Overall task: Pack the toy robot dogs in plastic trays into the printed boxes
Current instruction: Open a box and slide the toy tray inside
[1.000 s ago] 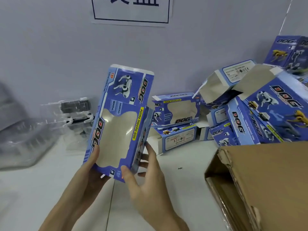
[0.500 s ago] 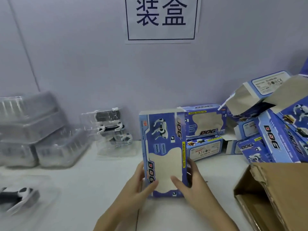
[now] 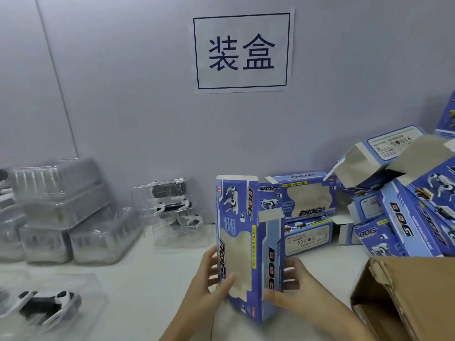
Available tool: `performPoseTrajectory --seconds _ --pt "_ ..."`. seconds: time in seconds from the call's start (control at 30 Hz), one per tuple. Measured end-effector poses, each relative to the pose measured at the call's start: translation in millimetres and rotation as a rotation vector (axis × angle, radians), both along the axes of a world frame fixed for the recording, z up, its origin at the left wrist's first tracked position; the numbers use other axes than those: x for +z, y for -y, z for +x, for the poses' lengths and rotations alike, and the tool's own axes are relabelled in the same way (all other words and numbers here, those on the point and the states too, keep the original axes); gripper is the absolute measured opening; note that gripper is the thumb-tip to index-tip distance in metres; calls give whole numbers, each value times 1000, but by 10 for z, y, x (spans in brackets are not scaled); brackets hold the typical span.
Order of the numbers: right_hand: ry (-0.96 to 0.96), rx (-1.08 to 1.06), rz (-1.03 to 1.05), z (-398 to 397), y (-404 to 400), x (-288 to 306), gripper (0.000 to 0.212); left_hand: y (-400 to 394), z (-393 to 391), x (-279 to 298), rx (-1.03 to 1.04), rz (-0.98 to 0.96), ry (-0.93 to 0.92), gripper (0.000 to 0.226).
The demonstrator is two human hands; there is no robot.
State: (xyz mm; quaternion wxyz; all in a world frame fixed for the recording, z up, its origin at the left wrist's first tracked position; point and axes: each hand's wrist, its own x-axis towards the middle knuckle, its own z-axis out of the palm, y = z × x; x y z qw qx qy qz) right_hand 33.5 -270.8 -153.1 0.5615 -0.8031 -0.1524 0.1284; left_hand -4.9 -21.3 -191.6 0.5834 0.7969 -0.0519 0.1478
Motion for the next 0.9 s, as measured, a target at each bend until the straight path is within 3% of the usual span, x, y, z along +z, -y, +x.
performPoseTrajectory --seconds 0.13,0.2,0.23,0.3,0.33,0.43,0.53,0.63,0.7,0.8,0.9 --pt "15 60 56 -69 -83 46 96 63 -29 -8 84 50 -4 60" --pt "21 91 36 -102 -108 61 86 99 -52 118 -53 33 -61 67" --pt "28 93 19 -114 -117 57 78 93 -96 156 -196 42 -42 80" --pt "69 65 -28 -124 -141 47 61 30 -15 219 -221 -193 -74 116" --pt "93 52 -56 -132 -153 46 54 76 -8 219 -281 -228 -102 119" --pt "138 69 -40 -124 -159 55 41 153 -135 197 -247 -147 -196 89" --pt "155 44 64 -116 -148 123 26 96 -144 140 -217 -157 -154 85" --pt "118 -6 282 -134 -145 179 50 155 -126 206 -189 -237 -129 80" --pt "128 57 304 -213 -211 209 73 263 -161 216 -138 -185 -21 86" --pt "177 -1 219 -305 -376 175 111 478 -181 180 -143 205 78 120" --pt "305 -235 132 -264 -441 58 114 556 -223 177 -35 559 62 123"
